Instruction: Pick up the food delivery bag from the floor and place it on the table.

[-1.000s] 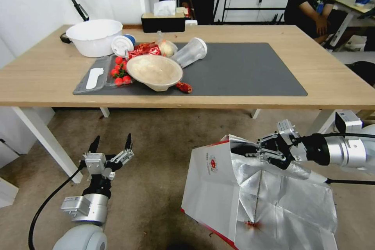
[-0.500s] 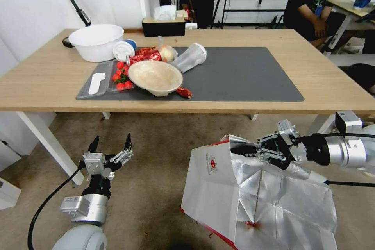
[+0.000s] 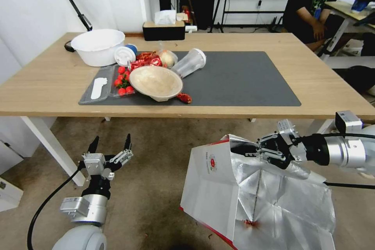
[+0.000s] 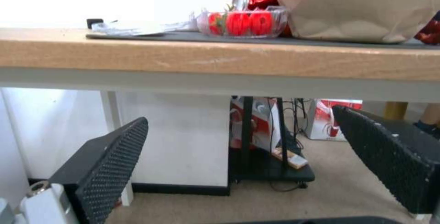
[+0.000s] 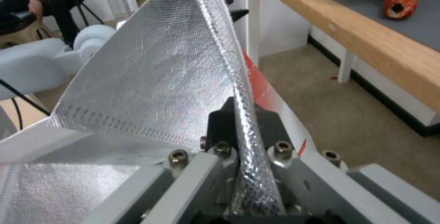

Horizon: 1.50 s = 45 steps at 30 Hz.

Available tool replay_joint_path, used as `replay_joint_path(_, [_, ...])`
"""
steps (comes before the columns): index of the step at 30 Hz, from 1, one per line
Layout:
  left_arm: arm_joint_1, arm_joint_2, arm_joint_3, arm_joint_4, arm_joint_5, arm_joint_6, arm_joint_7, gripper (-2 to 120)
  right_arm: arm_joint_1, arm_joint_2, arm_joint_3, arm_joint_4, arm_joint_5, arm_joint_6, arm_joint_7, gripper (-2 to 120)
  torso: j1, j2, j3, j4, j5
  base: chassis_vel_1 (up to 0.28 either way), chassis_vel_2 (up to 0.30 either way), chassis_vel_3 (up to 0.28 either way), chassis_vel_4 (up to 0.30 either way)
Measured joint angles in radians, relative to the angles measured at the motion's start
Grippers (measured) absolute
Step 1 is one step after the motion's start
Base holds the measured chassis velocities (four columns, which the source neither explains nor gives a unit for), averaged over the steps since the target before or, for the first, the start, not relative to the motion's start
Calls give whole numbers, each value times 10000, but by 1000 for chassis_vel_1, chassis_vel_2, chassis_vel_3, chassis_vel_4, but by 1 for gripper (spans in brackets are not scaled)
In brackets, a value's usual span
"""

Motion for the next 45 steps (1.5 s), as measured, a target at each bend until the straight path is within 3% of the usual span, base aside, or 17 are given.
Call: replay_joint_path(45, [52,0,-19,-58,-4,-42,-4,100,8,-83,51,32,26,7,12,0,819,1970,1150,1,-1,0,0,0,0])
